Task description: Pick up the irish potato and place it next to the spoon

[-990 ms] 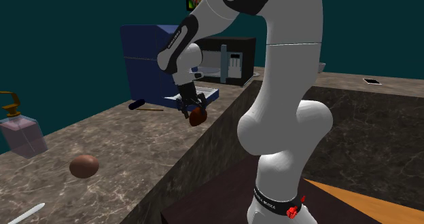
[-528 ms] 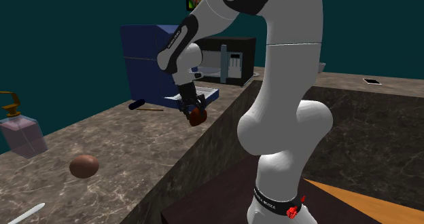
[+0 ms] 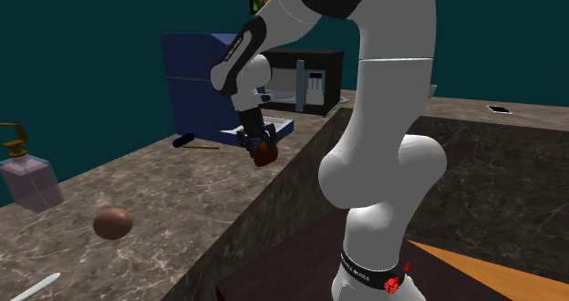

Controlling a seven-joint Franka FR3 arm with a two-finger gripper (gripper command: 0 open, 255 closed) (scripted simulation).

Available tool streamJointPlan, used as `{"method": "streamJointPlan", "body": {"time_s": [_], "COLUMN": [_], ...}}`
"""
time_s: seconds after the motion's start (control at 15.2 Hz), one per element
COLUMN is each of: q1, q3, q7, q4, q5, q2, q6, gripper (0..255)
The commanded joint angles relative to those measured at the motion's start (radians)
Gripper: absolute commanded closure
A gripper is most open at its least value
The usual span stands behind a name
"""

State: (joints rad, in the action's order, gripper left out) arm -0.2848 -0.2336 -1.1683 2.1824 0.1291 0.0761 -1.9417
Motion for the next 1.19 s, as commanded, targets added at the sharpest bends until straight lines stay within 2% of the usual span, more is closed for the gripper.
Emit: {"method": "streamJointPlan", "body": {"time_s": [0.0,1.12], "q1": [0.0,-0.001], "q3": [0.0,0.0], "q7": [0.005,0.042], "q4": [-0.012,-0.14], "q5": [-0.004,-0.032], "q2": [-0.013,-0.107], "q6": [0.024,0.241], "gripper": [255,255]}}
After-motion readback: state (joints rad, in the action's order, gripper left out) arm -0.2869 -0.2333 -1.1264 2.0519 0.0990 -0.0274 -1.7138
